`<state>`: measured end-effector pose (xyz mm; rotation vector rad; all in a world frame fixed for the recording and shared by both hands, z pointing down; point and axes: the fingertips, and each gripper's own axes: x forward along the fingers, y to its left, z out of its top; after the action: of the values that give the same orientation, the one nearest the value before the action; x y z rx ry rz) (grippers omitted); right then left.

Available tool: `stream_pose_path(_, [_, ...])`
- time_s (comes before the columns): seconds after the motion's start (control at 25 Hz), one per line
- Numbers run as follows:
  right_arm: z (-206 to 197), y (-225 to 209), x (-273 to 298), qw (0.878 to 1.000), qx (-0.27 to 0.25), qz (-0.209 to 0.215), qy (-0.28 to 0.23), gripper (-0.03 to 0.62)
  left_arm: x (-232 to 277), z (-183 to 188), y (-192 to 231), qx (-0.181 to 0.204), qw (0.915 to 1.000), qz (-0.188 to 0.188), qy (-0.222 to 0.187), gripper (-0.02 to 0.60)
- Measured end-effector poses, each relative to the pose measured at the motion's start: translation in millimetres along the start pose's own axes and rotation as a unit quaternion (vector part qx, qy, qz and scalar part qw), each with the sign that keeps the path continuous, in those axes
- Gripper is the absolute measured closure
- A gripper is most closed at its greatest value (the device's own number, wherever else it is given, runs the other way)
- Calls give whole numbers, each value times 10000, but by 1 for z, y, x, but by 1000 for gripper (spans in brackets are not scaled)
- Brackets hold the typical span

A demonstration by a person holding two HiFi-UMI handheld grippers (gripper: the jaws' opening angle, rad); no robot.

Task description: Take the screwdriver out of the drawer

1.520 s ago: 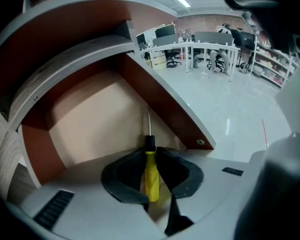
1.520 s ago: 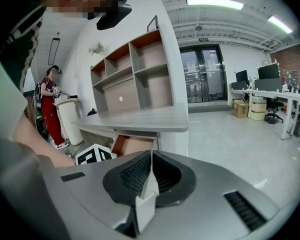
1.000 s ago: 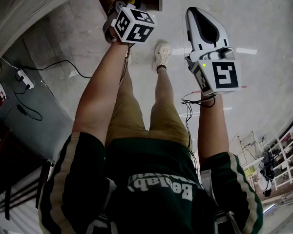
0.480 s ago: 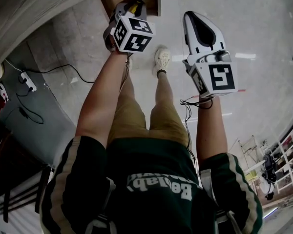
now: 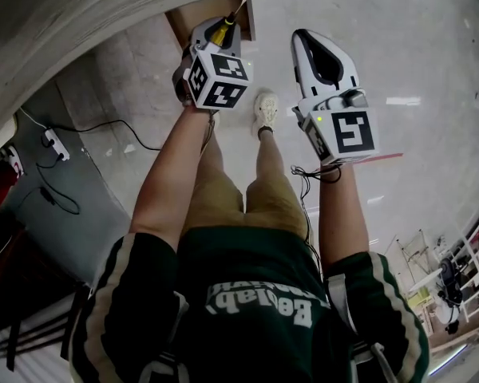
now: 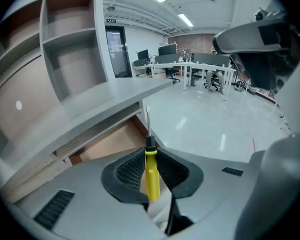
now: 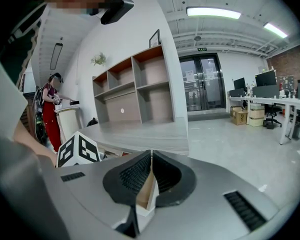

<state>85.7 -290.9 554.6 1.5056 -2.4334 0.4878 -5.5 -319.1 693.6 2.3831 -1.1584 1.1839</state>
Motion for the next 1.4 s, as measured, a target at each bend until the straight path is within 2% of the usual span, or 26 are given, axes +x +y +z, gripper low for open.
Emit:
stream_pose_path(0.28, [34,0,-30,9999,13,-34,-156,559,-49,33,-9,-104,9997,28,-222,495])
stream_pose_path(0.56, [79,8,-56,9995,-225,23,-211,559,-99,71,-11,-166,9988,70,-445,495])
stream_pose_path(0.76, [121,19,-70,9984,-436,73,-358,559,-136,102,3,-295,9972,223,-650,495])
stream_pose_path(1.08, [182,39,-90,9956,-678,122,-636,559,-205,145,26,-473,9923,485,-1037,495])
stream_pose_path(1.4, [220,61,-115,9951,-675,137,-716,559,-266,194,29,-410,9849,585,-1578,495])
